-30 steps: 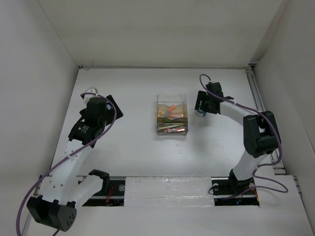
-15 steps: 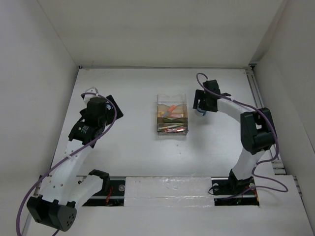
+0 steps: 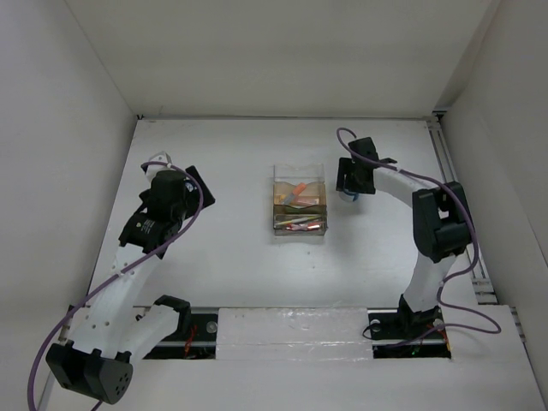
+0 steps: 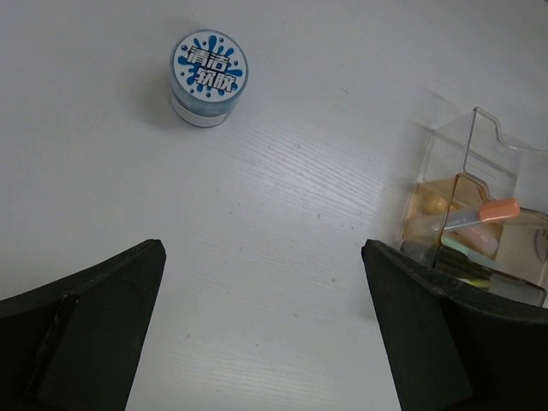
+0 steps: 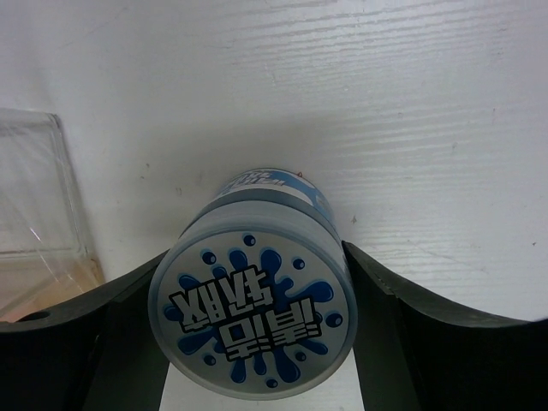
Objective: Sort the stationery into containers
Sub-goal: Grab a piece of stationery with the right arm
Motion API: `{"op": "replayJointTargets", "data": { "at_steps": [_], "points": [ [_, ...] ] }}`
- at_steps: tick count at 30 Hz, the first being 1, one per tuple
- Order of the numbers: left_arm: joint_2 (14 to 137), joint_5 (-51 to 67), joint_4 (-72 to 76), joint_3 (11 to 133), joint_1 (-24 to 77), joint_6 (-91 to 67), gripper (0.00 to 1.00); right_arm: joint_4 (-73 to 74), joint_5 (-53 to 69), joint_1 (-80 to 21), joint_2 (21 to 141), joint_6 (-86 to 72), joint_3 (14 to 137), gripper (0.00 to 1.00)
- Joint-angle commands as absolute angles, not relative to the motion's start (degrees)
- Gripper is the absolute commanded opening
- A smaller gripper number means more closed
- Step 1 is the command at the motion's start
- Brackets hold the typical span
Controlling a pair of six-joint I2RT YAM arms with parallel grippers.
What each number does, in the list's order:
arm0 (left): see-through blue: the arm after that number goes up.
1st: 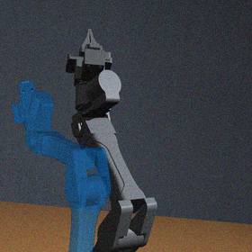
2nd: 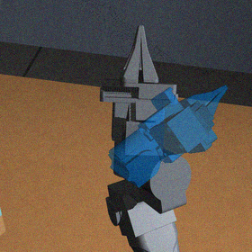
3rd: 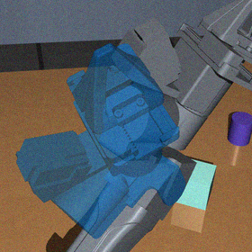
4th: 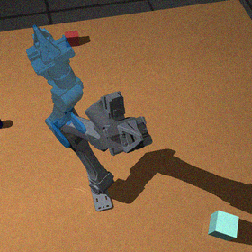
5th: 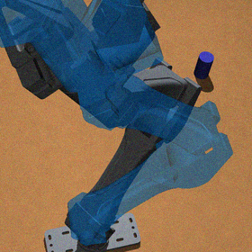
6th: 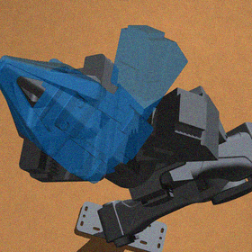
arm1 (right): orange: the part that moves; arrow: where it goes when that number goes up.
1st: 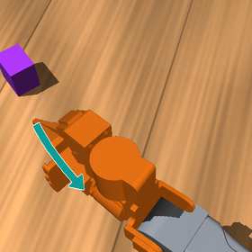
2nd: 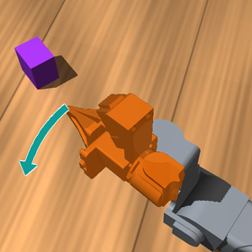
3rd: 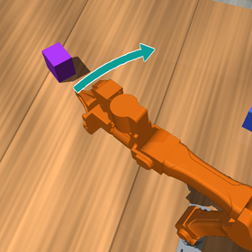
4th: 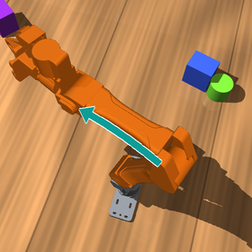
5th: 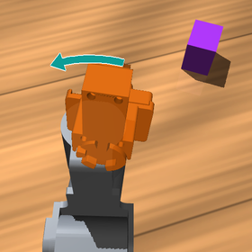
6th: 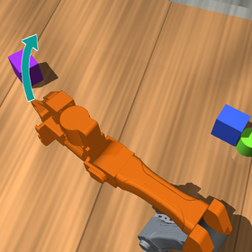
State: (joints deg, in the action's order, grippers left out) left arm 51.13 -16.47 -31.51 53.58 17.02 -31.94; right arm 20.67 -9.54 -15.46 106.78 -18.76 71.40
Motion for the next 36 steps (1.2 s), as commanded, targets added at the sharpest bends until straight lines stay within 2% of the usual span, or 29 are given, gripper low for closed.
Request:
{"op": "replayJointTargets", "data": {
  "at_steps": [1, 3, 8, 9, 11, 12, 13, 17, 29, 36],
  "points": [
    [50.01, -16.26, -30.15, 53.17, 17.49, -31.29, 1.0, 22.05, -11.87, -16.0, 107.31, -17.31, 74.88, 0.74],
    [50.01, -16.26, -30.15, 53.17, 17.49, -31.29, 1.0, 22.06, -11.87, -16.0, 107.92, -17.31, 75.41, 0.72],
    [50.01, -16.26, -30.15, 53.17, 17.49, -31.29, 1.0, 22.68, -11.87, -16.0, 109.15, -16.27, 76.64, 0.59],
    [50.01, -16.26, -30.15, 53.17, 17.49, -31.29, 1.0, 22.68, -11.34, -16.0, 109.16, -16.26, 76.64, 0.5],
    [49.48, -16.26, -30.15, 53.17, 17.49, -31.29, 1.0, 23.2, -10.81, -16.0, 109.16, -16.26, 77.16, 0.38],
    [49.48, -16.26, -30.15, 53.17, 17.49, -31.29, 1.0, 23.2, -10.81, -16.0, 109.16, -16.26, 77.17, 0.23],
    [49.48, -16.26, -30.15, 53.17, 17.49, -31.29, 1.0, 23.2, -10.81, -16.0, 109.16, -16.26, 77.17, 0.16],
    [49.48, -16.26, -30.15, 53.17, 17.49, -31.29, 1.0, 23.2, -11.33, -16.0, 107.23, -16.26, 77.17, 0.0],
    [49.48, -17.48, -30.15, 53.17, 17.49, -31.29, 1.0, 27.59, -13.97, -17.14, 99.06, -17.31, 81.65, 0.0],
    [49.48, -18.72, -30.67, 53.17, 17.49, -31.82, 1.0, 24.61, -10.9, -22.05, 99.04, -18.02, 87.53, 0.0]
  ]
}}
